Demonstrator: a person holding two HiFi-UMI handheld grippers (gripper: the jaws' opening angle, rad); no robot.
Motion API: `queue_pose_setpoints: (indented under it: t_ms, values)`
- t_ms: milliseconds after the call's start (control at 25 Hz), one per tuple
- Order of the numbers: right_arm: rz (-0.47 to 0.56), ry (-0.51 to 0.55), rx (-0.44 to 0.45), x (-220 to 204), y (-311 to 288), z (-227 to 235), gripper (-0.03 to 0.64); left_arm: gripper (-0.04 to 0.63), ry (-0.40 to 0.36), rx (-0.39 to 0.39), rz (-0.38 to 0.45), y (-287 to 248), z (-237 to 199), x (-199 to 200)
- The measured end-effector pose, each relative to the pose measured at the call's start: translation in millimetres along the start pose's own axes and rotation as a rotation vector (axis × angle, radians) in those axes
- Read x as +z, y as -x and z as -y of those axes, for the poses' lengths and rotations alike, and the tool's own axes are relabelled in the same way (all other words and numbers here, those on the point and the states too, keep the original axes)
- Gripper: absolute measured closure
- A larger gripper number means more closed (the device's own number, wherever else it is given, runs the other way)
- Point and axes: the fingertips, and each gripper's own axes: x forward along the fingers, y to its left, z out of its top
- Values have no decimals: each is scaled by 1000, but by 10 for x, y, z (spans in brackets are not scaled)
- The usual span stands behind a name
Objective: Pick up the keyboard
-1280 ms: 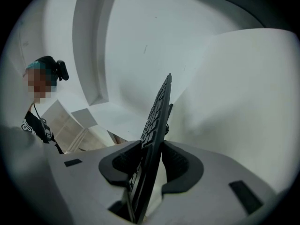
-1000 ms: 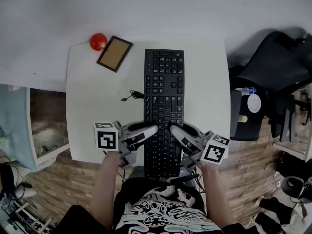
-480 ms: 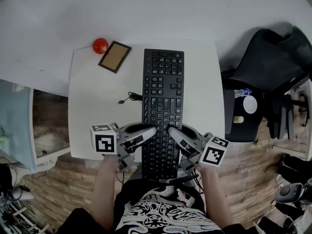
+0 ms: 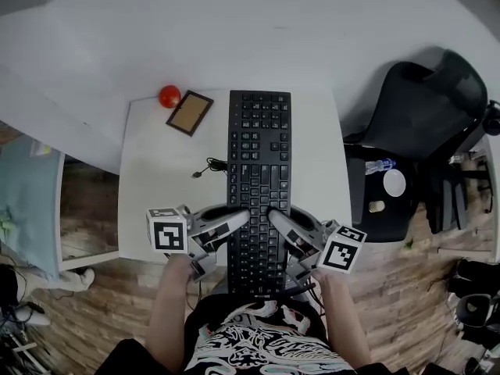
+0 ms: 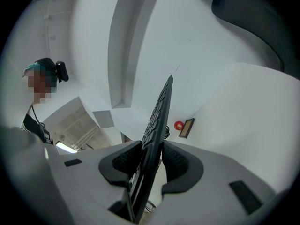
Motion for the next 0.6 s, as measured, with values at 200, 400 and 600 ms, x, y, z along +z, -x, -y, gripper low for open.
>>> queue_pose_setpoints:
  t_ms: [200,400,600]
  values:
    - [14,32,22,-5,-7,21,460,474,-10,-35,40,-2,-46,-2]
    - [12,44,18,-14,-13,74,460,475,-34,-38,59,-15,-80,-1]
    - [11,31,13,-27,-12,93,462,475,-28,-36,70,-18,-98,-11]
